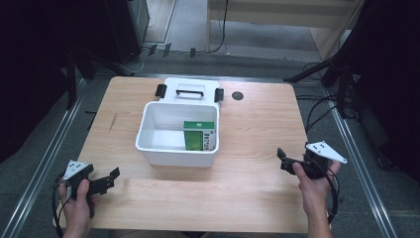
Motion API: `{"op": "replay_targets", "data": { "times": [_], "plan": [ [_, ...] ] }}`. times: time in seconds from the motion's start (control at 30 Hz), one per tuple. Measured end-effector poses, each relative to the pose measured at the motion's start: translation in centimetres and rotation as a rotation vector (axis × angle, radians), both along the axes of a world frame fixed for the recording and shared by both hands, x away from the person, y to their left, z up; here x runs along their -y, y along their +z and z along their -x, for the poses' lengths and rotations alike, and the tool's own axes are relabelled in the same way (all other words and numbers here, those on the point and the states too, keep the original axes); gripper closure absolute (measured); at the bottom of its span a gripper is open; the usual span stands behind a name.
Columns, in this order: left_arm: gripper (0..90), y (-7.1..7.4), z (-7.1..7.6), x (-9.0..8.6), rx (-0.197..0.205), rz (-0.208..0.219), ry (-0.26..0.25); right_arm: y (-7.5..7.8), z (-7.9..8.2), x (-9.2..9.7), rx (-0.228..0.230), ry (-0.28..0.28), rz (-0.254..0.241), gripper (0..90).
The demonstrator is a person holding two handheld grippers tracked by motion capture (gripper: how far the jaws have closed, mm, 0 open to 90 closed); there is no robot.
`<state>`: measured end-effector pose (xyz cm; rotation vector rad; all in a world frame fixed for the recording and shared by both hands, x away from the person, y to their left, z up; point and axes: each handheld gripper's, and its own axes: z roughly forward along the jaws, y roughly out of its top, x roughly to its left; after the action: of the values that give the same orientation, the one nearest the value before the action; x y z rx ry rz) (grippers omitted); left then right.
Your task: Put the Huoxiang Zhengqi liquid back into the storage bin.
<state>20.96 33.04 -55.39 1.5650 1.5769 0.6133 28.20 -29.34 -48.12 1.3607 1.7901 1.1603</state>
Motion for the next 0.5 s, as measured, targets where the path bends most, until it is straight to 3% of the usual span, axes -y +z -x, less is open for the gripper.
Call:
{"op": "replay_targets", "data": {
  "times": [0.5],
  "plan": [
    [0.1, 0.0, 0.0, 0.0, 0.002, 0.001, 0.002, -3.2, 2.7, 3.3, -0.032, -0.058, -0.011, 0.0]
  ]
}}
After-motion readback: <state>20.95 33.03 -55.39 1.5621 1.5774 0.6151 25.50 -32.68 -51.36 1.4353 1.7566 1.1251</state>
